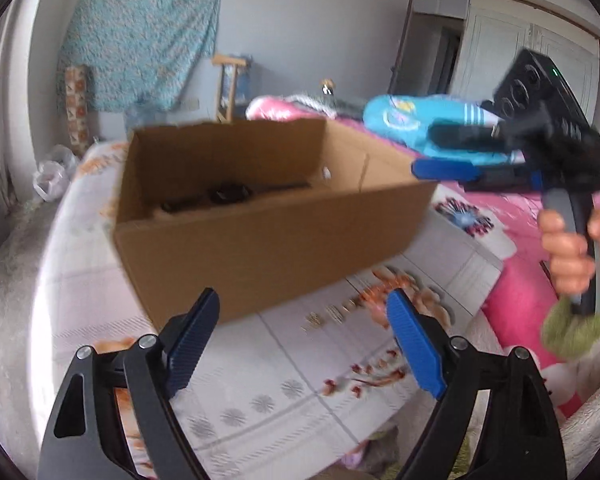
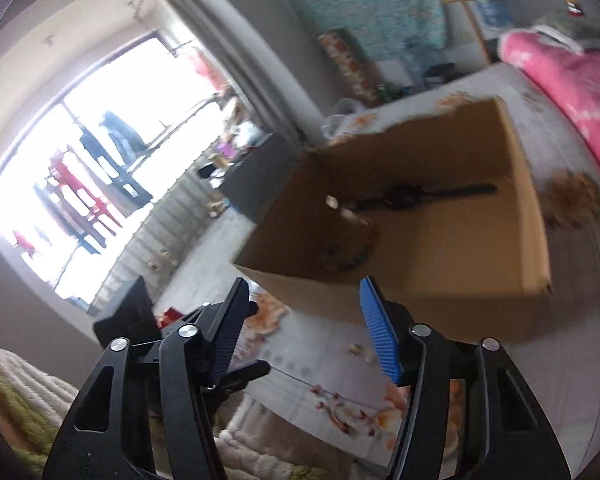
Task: Organize jewelry
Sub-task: 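Move both grippers from the box back to the small metal charms, then grasp the small gold charm with the left gripper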
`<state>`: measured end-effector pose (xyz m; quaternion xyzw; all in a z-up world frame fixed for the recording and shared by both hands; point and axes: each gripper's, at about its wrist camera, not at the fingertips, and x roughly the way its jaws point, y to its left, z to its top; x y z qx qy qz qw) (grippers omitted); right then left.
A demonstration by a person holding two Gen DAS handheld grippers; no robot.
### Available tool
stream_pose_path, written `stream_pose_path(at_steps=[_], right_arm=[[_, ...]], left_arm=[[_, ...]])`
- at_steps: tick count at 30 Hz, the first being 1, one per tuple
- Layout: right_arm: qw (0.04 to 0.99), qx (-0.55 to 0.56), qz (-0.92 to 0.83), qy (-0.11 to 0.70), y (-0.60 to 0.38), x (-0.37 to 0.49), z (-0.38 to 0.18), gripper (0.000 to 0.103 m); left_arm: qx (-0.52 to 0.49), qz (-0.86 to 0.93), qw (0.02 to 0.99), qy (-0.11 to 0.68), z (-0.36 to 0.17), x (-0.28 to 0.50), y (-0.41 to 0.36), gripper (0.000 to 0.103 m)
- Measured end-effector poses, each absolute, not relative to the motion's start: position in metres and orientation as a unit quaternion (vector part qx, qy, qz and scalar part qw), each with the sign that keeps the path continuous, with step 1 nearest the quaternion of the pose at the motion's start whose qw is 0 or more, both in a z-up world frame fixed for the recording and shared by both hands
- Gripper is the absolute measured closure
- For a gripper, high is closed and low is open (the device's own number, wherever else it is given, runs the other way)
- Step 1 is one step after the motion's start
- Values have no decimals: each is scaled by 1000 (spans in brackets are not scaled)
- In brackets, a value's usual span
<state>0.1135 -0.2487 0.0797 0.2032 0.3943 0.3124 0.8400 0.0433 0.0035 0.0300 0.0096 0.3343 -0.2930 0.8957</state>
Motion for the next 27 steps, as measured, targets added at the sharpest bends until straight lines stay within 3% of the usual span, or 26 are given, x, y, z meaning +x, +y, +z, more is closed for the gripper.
stream_pose_path(at_steps=[2,6,11,19,27], right_arm=[[846,207,281,403,-253,111,59,64],[847,223,250,412,-268,116,42,72],[861,219,224,400,-279,121,35,75],[854,234,225,406,-294,115,25,75],[837,260,223,426,-301,108,7,75]], left_arm=[[10,-292,893,342,23,44,-4,20],[26,-277,895,349,15,51,-21,22],[80,-265,890,361,0,59,-41,40],[132,-264,868,399,-21,68,-61,80],[153,-264,854,422,-23,74,-62,92]])
